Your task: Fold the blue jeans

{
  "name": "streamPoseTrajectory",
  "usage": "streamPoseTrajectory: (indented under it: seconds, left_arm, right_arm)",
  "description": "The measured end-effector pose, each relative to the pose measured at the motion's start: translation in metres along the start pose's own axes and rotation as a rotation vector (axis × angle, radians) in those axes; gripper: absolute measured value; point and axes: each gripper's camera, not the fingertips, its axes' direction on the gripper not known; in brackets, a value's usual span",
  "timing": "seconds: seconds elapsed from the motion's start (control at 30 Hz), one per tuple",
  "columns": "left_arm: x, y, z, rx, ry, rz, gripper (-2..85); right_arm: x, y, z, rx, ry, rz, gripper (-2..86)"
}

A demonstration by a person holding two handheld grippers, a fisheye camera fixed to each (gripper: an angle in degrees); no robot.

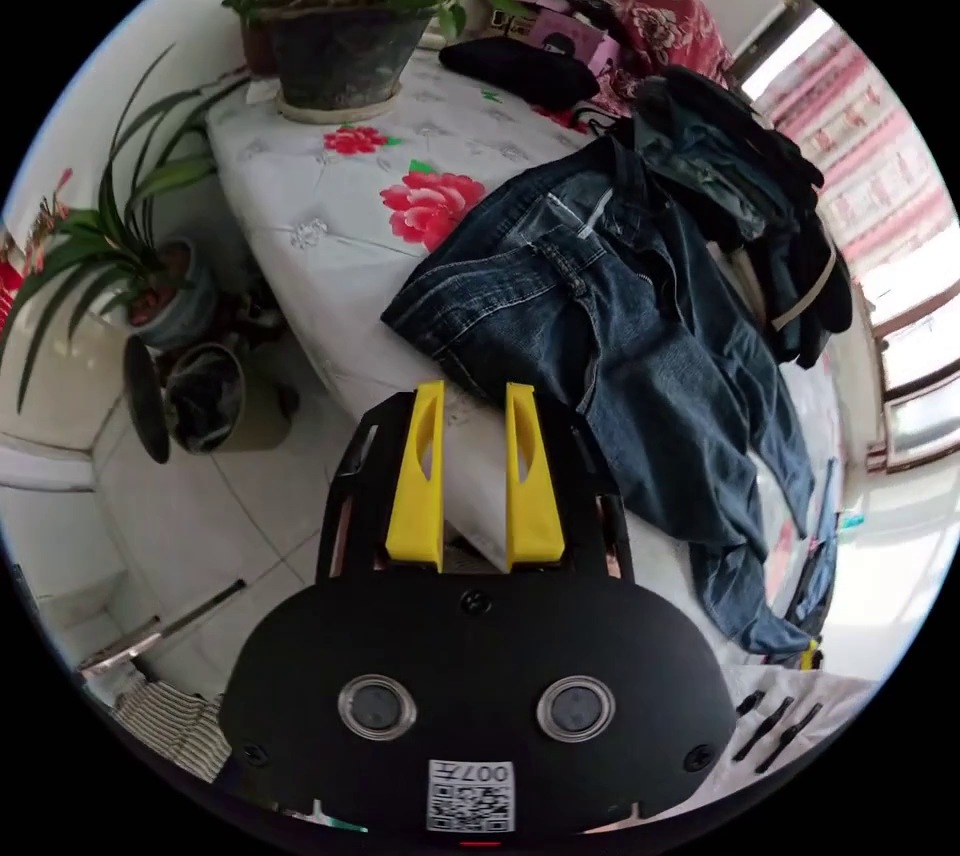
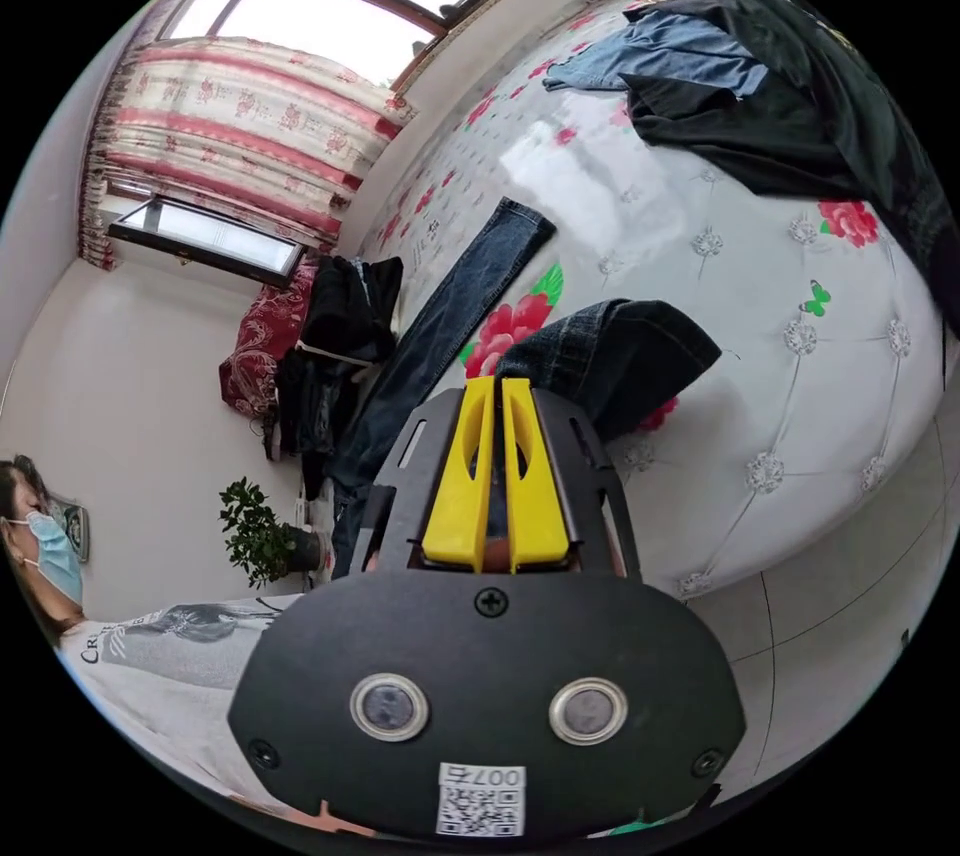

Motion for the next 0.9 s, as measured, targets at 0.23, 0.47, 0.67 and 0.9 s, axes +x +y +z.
streamPoseTrajectory:
  seconds: [0.23, 0.47, 0.67, 0.9]
  left_arm:
    - [-0.030, -0.047, 0.020, -0.066, 0.327, -0.073, 3.2]
    - [-0.001, -0.110, -0.126, 0.244, 0.506, 0.183, 0.2]
    - [-0.022, -0.093, -0.098, 0.073, 0.442, 0.190, 0.1]
    - [-0.056, -0.032, -0.016, -0.201, 0.177, 0.028, 0.3]
  right_arm:
    - [-0.031, -0.023, 0.000, -0.056, -0.032, -0.080, -0.2]
    - [-0.098, -0.058, -0.111, 0.325, -0.353, -0.454, -0.3]
    - [-0.019, -0.052, -0.041, 0.006, 0.059, -0.238, -0.3]
    - [0.083, -0.012, 0.036, -0.253, 0.336, 0.115, -0.3]
